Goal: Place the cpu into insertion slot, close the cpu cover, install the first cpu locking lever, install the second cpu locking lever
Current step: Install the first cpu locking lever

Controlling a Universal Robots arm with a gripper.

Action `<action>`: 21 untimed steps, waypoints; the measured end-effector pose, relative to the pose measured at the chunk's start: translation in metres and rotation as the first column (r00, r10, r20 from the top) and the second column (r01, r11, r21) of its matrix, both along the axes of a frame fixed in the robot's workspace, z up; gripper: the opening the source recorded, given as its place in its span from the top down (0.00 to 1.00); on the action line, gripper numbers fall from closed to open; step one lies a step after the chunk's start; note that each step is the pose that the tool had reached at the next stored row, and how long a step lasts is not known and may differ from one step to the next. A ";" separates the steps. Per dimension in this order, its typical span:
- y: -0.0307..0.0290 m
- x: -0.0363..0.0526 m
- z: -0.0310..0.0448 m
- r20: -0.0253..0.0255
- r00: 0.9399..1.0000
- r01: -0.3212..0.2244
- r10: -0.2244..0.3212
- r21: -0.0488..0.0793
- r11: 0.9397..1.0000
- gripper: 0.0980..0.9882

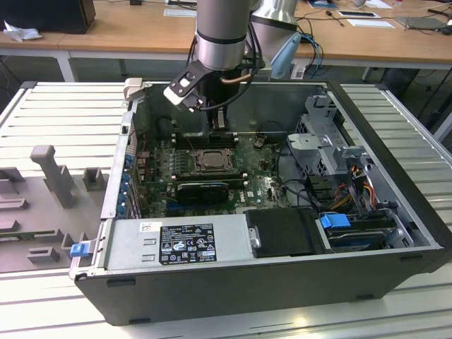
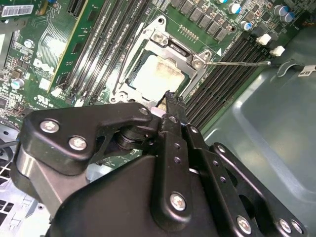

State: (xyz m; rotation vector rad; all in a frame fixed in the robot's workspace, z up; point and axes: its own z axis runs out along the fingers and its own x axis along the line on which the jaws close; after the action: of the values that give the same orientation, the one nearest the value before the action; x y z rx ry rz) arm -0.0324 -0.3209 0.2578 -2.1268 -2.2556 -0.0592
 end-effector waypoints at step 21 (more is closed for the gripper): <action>0.0005 -0.0001 0.0077 0.000 1.000 0.000 0.000 0.000 1.000 0.99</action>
State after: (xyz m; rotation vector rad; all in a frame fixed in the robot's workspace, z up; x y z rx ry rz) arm -0.0325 -0.3204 0.2655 -2.1269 -2.2556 -0.0589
